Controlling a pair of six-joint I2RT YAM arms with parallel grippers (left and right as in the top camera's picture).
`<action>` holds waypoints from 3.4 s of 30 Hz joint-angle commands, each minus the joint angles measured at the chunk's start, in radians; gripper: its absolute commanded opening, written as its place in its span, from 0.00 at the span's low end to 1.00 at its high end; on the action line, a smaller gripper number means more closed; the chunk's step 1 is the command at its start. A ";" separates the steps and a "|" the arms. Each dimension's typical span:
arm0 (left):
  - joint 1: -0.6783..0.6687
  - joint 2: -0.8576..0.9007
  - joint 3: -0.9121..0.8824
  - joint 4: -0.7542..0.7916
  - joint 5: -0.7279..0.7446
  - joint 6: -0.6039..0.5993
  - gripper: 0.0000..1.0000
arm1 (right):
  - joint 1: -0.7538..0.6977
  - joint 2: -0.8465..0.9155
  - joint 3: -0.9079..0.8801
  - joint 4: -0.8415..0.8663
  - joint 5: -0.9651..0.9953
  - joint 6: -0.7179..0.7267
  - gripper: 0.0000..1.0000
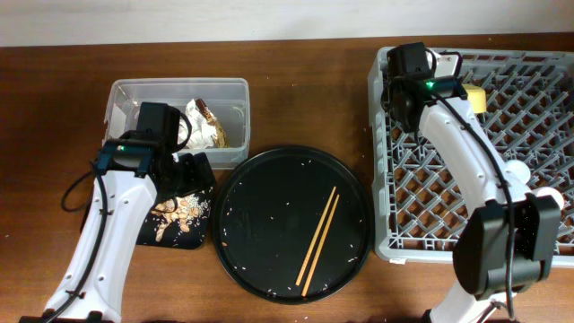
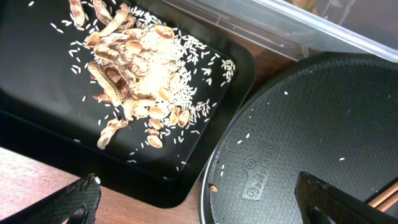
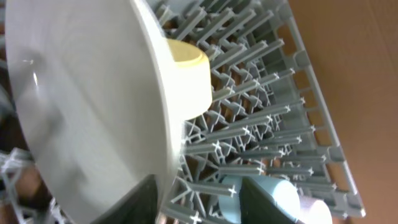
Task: Sort waste into correct bins and load items into the dishwasher rack
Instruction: 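Stand the white plate upright in the dish rack, then grasp one chopstick with the right gripper and place it in the rack, then grasp the second chopstick with the right gripper and place it in the rack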
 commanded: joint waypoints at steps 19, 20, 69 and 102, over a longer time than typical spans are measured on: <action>0.004 -0.015 0.005 -0.002 -0.007 -0.008 0.99 | 0.372 -0.286 -0.353 -0.188 -0.925 0.308 0.65; 0.004 -0.015 0.005 -0.002 -0.007 -0.008 0.99 | 0.397 -0.284 -0.402 -0.142 -0.924 0.352 0.63; -0.003 -0.015 0.005 -0.009 -0.004 -0.008 0.99 | 0.229 -0.435 -0.387 -0.084 -0.935 0.063 0.04; -0.003 -0.015 0.005 -0.005 -0.004 -0.008 0.99 | 0.215 -0.246 -0.217 -0.150 -1.067 -0.023 0.51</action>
